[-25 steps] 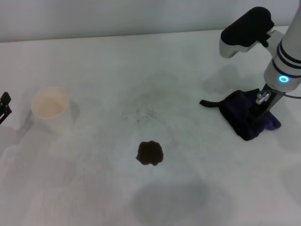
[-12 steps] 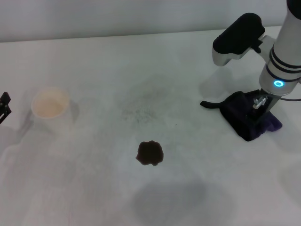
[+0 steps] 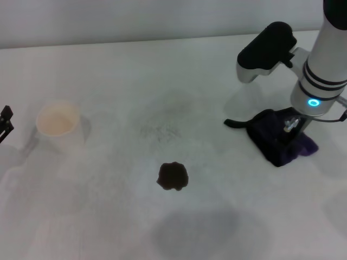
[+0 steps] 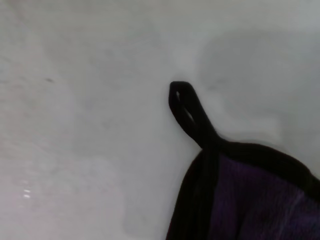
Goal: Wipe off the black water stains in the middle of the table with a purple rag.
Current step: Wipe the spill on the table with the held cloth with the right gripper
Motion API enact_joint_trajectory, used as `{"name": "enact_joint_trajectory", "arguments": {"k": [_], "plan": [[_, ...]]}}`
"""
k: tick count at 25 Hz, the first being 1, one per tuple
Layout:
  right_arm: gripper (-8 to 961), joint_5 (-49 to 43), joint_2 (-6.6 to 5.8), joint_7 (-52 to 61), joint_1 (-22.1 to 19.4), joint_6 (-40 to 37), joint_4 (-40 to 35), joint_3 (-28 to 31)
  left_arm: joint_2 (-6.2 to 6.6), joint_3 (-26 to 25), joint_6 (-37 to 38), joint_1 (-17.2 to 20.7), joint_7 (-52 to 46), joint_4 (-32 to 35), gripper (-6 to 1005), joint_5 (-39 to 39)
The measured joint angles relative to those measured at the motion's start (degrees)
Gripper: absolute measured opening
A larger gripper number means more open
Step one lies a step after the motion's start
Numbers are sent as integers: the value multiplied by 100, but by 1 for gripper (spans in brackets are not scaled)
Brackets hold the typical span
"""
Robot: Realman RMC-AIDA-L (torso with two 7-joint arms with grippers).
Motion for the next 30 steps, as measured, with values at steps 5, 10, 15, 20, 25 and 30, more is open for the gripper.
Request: {"name": "enact_joint_trajectory", "arguments": {"k": [5,10,15,20,25,30], "plan": [[90,576,8,10,-41,18,276,-404,0,9,-45,-2,0,7,876,0],[91,1156,10,63,-47,-14,635,-912,0,7,-68,-2,-1,-8,875,0],[86,1542,19,82,-4,-256,999,-1552,-36,10,-94,38,-30,-37,875,46],[85,2026,27,-70,191,-615,1147,-2276,-61,15,-374,72,-89,-277,876,20],[84,2419,27,-134,181,-837,1253,-2933,-62,-10,-663,119,-102,-495,875,14],[84,2557,16,-130,-1,-965,1542,-3417,-60,-22,-605,114,-93,-657,874,7]]}}
